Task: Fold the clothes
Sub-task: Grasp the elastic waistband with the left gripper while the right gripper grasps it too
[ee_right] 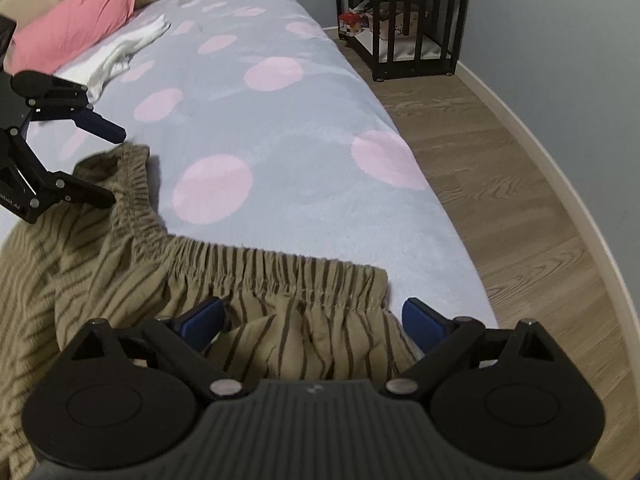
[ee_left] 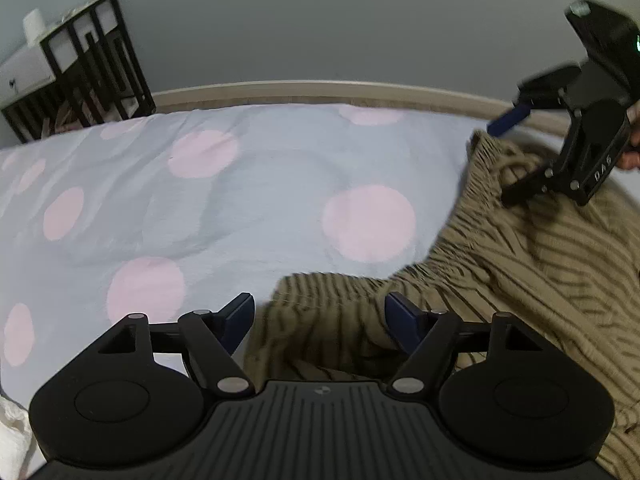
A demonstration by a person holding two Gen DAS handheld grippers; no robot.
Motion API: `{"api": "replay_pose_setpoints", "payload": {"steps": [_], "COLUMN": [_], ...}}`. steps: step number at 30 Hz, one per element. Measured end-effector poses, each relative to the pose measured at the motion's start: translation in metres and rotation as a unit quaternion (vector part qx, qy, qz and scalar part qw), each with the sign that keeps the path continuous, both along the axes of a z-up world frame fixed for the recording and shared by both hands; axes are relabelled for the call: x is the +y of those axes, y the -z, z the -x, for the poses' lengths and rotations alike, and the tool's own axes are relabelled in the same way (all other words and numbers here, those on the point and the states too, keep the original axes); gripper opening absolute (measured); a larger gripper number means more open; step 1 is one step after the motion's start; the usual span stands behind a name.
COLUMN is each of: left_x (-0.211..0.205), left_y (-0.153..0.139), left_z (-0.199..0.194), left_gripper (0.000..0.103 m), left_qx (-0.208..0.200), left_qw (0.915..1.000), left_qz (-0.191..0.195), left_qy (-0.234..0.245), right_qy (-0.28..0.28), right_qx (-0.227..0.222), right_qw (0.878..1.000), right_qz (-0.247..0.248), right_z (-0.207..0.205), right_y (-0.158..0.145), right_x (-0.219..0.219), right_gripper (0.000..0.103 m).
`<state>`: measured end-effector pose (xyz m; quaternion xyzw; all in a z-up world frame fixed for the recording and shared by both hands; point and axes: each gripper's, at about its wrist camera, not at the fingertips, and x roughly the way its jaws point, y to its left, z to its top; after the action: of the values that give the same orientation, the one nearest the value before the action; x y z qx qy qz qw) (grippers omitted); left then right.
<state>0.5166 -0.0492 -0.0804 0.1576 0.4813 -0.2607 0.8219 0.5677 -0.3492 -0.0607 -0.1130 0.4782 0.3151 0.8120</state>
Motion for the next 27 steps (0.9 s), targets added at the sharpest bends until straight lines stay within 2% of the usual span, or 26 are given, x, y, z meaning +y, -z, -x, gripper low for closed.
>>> {"api": "replay_pose_setpoints", "payload": {"steps": [2, 7, 9, 11, 12, 13, 14, 15, 16, 17, 19, 24, 27], "left_x": [0.002, -0.008, -0.010, -0.010, -0.011, -0.012, -0.015, -0.017, -0.019, -0.021, -0.025, -0.021, -0.018], "left_y": [0.005, 0.027, 0.027, 0.024, 0.023, 0.022, 0.021, 0.021, 0.021, 0.021, 0.019, 0.006, -0.007], "left_z": [-0.008, -0.018, -0.019, -0.016, -0.014, -0.011, -0.008, -0.003, 0.001, 0.005, 0.013, 0.038, 0.061], "left_gripper": [0.074, 0.074, 0.069, 0.051, 0.045, 0.034, 0.027, 0.023, 0.013, 0.009, 0.007, 0.006, 0.006], "left_qx": [0.018, 0.051, 0.052, 0.051, 0.050, 0.047, 0.042, 0.030, 0.015, 0.003, -0.015, -0.064, -0.108], "left_qw": [0.9998, 0.9983, 0.9984, 0.9986, 0.9986, 0.9987, 0.9987, 0.9990, 0.9992, 0.9992, 0.9991, 0.9978, 0.9924], "left_qz": [0.003, -0.026, -0.022, -0.012, -0.007, -0.004, -0.003, -0.006, -0.009, -0.010, -0.008, 0.017, 0.048], "left_qy": [-0.008, 0.000, -0.001, 0.008, 0.014, 0.020, 0.026, 0.033, 0.037, 0.038, 0.039, 0.003, -0.034], "right_qy": [0.011, 0.051, 0.049, 0.040, 0.037, 0.039, 0.044, 0.048, 0.046, 0.044, 0.037, 0.069, 0.107], "right_qx": [0.008, 0.044, 0.047, 0.034, 0.026, 0.021, 0.020, 0.019, 0.019, 0.018, 0.012, -0.029, -0.047], "right_qw": [1.000, 0.997, 0.997, 0.998, 0.999, 0.999, 0.998, 0.998, 0.998, 0.998, 0.999, 0.997, 0.991], "right_qz": [-0.009, -0.041, -0.045, -0.037, -0.031, -0.027, -0.030, -0.032, -0.031, -0.029, -0.026, -0.032, -0.061], "right_z": [-0.004, -0.014, -0.013, -0.011, -0.010, -0.010, -0.011, -0.011, -0.011, -0.010, -0.007, 0.008, 0.023], "right_y": [0.000, 0.007, 0.009, 0.009, 0.009, 0.009, 0.008, 0.007, 0.007, 0.006, 0.005, 0.000, -0.009], "right_x": [-0.003, -0.009, -0.008, -0.005, -0.004, -0.005, -0.007, -0.008, -0.009, -0.010, -0.010, -0.011, -0.018], "right_gripper": [0.097, 0.096, 0.095, 0.084, 0.072, 0.062, 0.057, 0.042, 0.037, 0.036, 0.022, 0.016, 0.016]}}
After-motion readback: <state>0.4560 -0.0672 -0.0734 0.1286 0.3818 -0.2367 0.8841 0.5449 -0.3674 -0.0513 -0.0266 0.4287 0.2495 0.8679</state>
